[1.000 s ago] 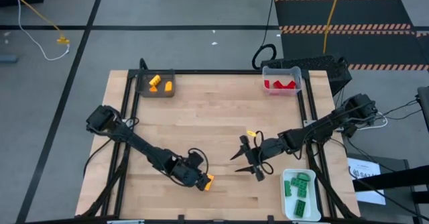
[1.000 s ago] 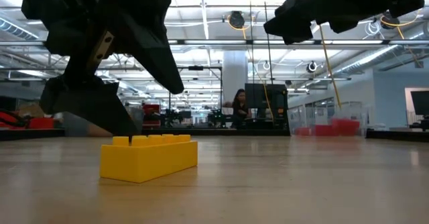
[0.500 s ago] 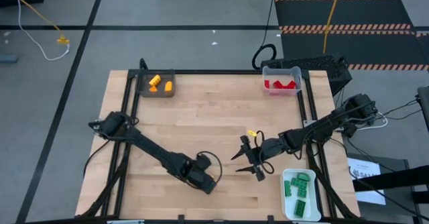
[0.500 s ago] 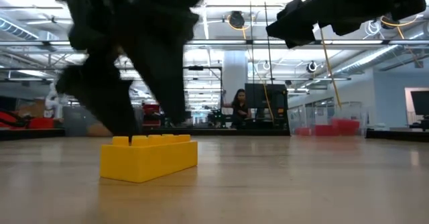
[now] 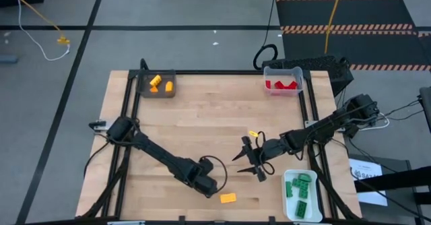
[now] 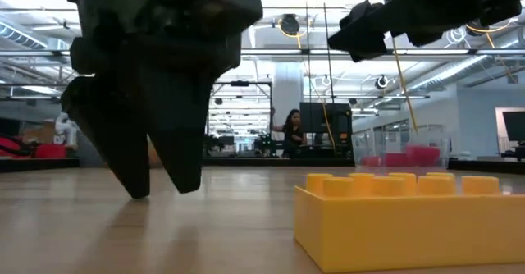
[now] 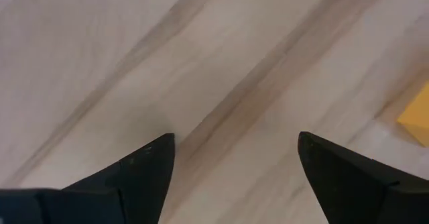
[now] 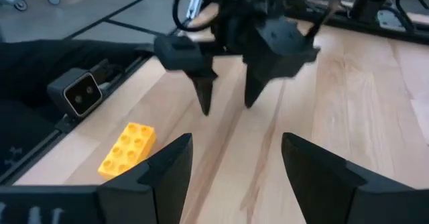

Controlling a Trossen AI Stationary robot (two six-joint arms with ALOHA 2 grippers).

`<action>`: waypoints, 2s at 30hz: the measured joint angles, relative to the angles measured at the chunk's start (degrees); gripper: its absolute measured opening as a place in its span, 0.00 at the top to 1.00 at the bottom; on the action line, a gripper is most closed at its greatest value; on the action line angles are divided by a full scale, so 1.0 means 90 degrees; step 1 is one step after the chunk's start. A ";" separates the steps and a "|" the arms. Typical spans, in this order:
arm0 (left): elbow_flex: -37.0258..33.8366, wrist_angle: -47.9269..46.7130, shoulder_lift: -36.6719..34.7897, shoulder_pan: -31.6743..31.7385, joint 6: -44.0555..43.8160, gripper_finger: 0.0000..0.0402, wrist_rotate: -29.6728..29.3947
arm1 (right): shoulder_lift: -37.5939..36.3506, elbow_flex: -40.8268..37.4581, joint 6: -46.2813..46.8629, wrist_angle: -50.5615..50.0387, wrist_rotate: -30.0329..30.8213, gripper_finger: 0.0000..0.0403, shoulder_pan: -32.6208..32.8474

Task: Sort & place blocks by color
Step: Put the yellow gamepiece into the black bin

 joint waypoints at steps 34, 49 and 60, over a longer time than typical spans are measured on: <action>0.0915 0.2001 0.0418 -0.0506 0.5257 0.22 -0.1215 | 0.0000 -0.0007 0.1230 -0.0510 -0.0121 0.46 0.0908; 0.0915 0.1876 0.0465 -0.0520 0.5865 0.22 -0.1192 | 0.0193 -0.0006 0.1190 -0.0674 0.1209 0.46 0.1491; 0.0912 0.2474 0.0897 -0.0636 0.5503 0.22 -0.1082 | 0.0384 0.0029 0.1004 -0.0488 0.1546 0.46 0.1586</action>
